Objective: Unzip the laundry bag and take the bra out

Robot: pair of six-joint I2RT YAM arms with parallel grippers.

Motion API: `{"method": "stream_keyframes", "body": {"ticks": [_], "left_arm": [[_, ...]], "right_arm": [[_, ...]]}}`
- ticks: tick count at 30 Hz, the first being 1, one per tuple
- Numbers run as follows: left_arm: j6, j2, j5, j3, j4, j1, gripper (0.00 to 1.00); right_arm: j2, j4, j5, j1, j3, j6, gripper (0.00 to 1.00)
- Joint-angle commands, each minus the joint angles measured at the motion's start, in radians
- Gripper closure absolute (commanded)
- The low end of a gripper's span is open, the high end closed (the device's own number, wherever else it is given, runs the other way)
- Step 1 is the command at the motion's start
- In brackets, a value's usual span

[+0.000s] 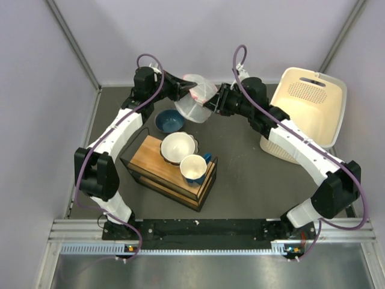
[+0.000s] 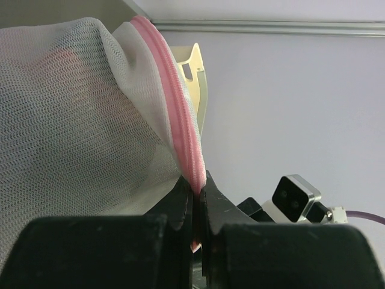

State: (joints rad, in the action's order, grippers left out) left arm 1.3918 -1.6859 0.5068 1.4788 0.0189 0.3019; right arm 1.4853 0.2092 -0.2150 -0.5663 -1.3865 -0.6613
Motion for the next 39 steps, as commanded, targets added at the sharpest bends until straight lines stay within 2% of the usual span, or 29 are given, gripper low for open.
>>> {"method": "stream_keyframes", "body": {"ticks": [1,17,25,29,36,39], "left_arm": [[-0.011,0.063,-0.005,0.043,0.039,-0.003,1.00],[-0.017,0.080,-0.014,0.017,0.039,-0.003,1.00],[-0.020,0.083,-0.016,0.014,0.039,-0.003,1.00],[-0.019,0.081,-0.016,0.015,0.038,-0.003,1.00],[-0.022,0.086,-0.022,0.006,0.036,-0.003,1.00],[-0.023,0.086,-0.022,0.008,0.036,-0.003,1.00]], "right_arm": [[0.029,-0.022,0.032,-0.015,-0.069,0.026,0.67],[0.069,-0.014,0.037,-0.038,-0.088,0.038,0.69],[0.055,-0.011,0.078,-0.041,-0.085,0.043,0.76],[0.033,-0.004,0.100,-0.041,-0.066,0.054,0.64],[-0.011,0.002,0.124,-0.056,-0.046,0.066,0.60],[-0.034,-0.010,0.161,-0.067,-0.028,0.065,0.53]]}}
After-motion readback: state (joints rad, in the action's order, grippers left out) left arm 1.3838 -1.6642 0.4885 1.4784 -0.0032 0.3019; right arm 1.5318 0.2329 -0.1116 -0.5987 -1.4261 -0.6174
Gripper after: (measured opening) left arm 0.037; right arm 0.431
